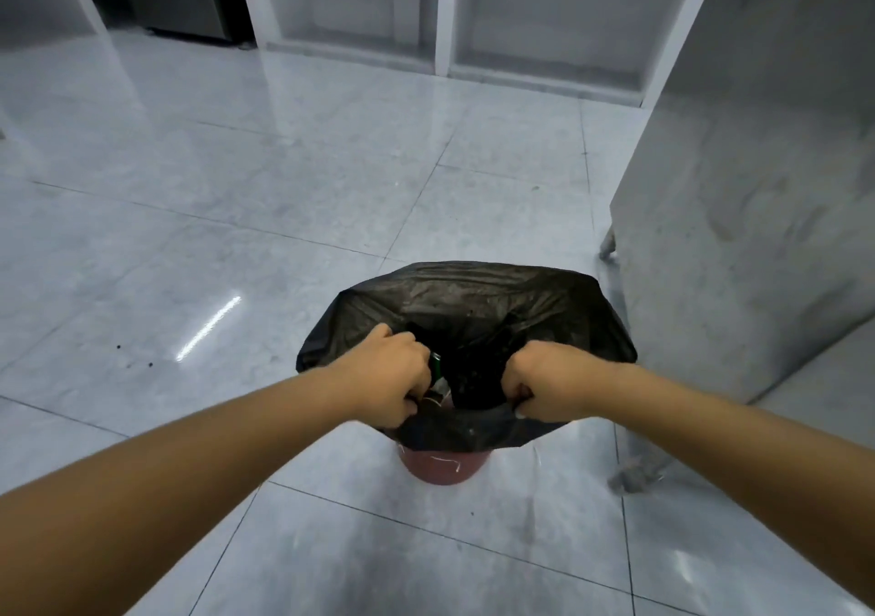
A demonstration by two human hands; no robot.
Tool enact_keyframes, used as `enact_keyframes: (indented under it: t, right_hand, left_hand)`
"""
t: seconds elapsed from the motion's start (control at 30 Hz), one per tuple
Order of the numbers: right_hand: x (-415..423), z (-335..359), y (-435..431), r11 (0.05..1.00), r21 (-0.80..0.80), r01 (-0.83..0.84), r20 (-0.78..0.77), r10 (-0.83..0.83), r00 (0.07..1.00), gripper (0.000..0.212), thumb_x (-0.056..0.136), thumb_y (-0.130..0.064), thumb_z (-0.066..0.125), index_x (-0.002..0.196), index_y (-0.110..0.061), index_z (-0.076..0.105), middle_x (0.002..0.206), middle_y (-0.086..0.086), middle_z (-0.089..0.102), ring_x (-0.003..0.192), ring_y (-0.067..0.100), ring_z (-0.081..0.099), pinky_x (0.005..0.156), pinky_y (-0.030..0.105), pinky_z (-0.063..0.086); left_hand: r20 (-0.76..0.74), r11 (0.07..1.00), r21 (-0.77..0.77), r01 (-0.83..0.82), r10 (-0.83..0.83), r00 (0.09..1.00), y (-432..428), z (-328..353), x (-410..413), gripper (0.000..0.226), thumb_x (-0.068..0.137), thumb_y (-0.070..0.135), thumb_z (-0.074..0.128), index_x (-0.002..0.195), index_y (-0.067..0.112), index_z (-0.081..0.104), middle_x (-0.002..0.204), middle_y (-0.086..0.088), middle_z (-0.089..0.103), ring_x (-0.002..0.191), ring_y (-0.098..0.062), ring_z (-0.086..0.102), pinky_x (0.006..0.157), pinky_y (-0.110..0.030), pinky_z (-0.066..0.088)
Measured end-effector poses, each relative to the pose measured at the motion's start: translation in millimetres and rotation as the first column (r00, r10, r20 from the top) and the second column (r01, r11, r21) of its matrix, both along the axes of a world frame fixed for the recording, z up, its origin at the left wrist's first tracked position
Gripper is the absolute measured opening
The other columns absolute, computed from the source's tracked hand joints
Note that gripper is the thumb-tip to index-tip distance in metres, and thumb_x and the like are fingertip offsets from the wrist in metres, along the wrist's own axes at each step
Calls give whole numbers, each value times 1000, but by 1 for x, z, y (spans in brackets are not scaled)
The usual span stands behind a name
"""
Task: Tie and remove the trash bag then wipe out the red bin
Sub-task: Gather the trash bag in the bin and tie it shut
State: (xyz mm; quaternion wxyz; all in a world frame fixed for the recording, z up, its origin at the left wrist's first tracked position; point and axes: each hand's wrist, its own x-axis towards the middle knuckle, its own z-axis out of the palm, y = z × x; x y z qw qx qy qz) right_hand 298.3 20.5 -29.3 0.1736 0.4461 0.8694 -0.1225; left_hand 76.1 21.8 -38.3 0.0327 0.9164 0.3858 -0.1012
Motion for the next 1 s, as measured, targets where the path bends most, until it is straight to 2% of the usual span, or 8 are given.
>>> enact_keyframes:
  t: [0.2,0.4,0.5,0.57,0.7,0.83,0.93,1.0]
  right_hand:
    - [6,58,17,994,18,105,-65,-104,992,10,77,-26,72,73,-21,66,61,-14,51,67,13,51,63,24,41]
    - [15,118,27,966,23,256,-121,-251,960,11,77,-32,74,79,-22,70,80,-6,67,76,15,60,64,25,47]
    - [18,122,29,956,-6,293,-122,-292,949,13,76,-33,75,85,-24,72,95,-3,70,92,20,63,80,34,54]
    - [29,117,30,951,-24,310,-126,-310,942,21,74,-36,75,94,-30,71,111,-4,67,103,20,60,92,39,52]
    - [71,109,37,906,-51,421,-190,-422,886,72,65,-41,82,120,-64,41,139,-16,44,123,16,48,101,35,42]
    - [87,86,55,858,-86,506,-15,-509,861,116,69,-25,84,137,-65,-1,159,-7,20,128,27,48,103,39,41]
    - [77,67,68,856,-125,501,-35,-509,860,86,76,-19,79,140,-49,30,150,-4,39,127,23,47,87,30,50]
    - [73,64,76,865,-101,492,-78,-500,862,36,78,-24,76,108,-39,63,122,-8,62,112,15,55,74,19,47]
  left_hand:
    - [153,989,-77,-125,136,979,23,67,0,14,76,30,70,88,24,74,95,7,65,97,-15,56,85,-32,40]
    - [351,959,-130,-252,283,893,33,107,-12,15,73,31,75,79,17,72,81,1,66,82,-19,61,70,-32,51]
    - [392,918,-285,-277,375,840,40,106,-32,25,69,44,76,91,37,68,94,19,59,90,-6,56,74,-24,47]
    - [437,847,-401,-349,512,739,46,96,-56,44,71,43,75,111,47,58,117,18,53,103,-7,53,82,-28,45]
    - [456,548,-699,-460,836,304,52,61,-109,78,77,15,72,135,48,32,143,-10,40,118,-23,47,92,-42,45]
    - [238,402,-775,-488,900,365,53,26,-116,101,75,12,76,140,56,11,137,-16,40,116,-32,48,89,-46,48]
    - [213,416,-748,-517,889,406,66,12,-93,79,84,10,65,141,46,25,138,-18,43,111,-33,51,84,-43,49]
    - [251,452,-712,-537,879,406,75,10,-78,43,87,16,61,127,28,51,125,-14,55,106,-30,52,83,-40,48]
